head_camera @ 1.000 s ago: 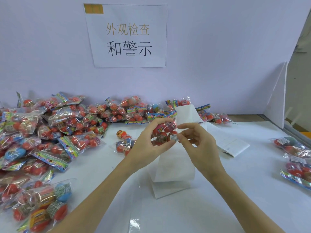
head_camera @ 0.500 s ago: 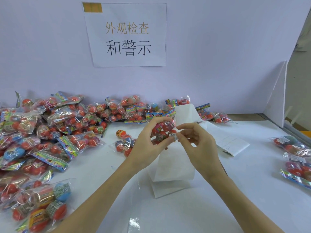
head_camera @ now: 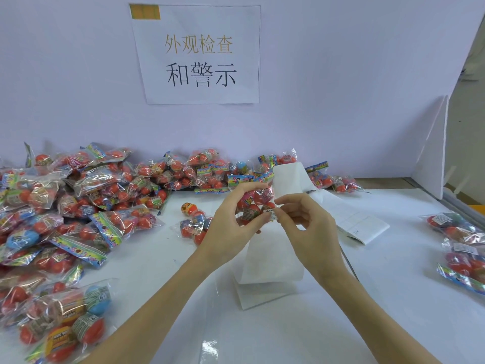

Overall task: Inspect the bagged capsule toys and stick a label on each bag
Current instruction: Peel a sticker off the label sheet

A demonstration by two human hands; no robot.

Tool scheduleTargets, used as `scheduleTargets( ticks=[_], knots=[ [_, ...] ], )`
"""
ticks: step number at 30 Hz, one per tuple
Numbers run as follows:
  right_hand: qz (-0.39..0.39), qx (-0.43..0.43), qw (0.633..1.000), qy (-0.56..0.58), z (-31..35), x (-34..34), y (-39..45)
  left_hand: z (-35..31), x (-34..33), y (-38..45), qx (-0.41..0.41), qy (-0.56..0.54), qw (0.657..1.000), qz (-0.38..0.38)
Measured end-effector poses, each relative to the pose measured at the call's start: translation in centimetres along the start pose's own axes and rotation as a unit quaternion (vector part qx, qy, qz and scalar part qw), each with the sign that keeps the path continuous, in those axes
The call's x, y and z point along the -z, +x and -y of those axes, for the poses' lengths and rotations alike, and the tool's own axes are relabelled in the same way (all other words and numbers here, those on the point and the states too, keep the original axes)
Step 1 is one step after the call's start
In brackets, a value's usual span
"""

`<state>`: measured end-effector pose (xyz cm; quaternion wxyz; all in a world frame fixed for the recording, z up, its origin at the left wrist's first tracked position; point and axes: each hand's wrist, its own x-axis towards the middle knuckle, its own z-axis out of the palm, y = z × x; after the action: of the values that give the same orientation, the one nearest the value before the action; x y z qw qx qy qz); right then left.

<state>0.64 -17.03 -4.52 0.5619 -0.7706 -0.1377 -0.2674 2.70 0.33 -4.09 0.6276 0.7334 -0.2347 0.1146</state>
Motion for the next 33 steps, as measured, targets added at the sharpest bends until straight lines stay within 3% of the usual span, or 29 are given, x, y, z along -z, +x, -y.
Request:
scheduleTargets(
  ticks=[4, 7, 9, 12, 15, 18, 22, 28, 30, 33],
  knots=[
    [-0.002, 0.007, 0.999, -0.036, 0.0, -0.1, -0.2, 0.2, -0.1, 0.0, -0.01, 0.016, 1.0, -0.01],
    [0.003, 0.054, 0.986, -0.157, -0.3, -0.1, -0.3, 0.2, -0.2, 0.0, -0.003, 0.014, 1.0, -0.026],
    [-0.008, 0.015, 0.983, -0.18, -0.4, 0.1, 0.0, 0.1, 0.1, 0.1, 0.013, -0.011, 0.999, -0.039],
    [-0.006, -0.134, 0.99, -0.048, -0.1, 0.8, 0.6, 0.1, 0.7, 0.3, 0.028, -0.039, 0.998, -0.042],
    [0.044, -0.229, 0.968, 0.09, 0.6, 1.1, 0.9, 0.0, 0.6, 0.2, 0.029, -0.047, 0.998, -0.022],
    [0.12, -0.23, 0.956, 0.136, 1.0, 0.7, 0.6, -0.2, 0.3, 0.0, 0.02, -0.06, 0.998, 0.007],
    [0.126, -0.223, 0.954, 0.154, 0.8, 0.9, 0.5, -0.2, 0.5, 0.2, 0.015, -0.074, 0.996, 0.036],
    [0.162, -0.331, 0.837, 0.403, 0.6, 1.0, 0.9, 0.0, 0.7, 0.5, 0.001, -0.108, 0.993, 0.042],
    [0.161, -0.341, 0.825, 0.421, 0.7, 1.0, 1.0, 0.1, 1.0, 0.6, 0.007, -0.118, 0.992, 0.037],
    [0.132, -0.348, 0.834, 0.408, 0.8, 0.9, 0.9, 0.0, 1.0, 0.6, 0.012, -0.119, 0.992, 0.037]
  ],
)
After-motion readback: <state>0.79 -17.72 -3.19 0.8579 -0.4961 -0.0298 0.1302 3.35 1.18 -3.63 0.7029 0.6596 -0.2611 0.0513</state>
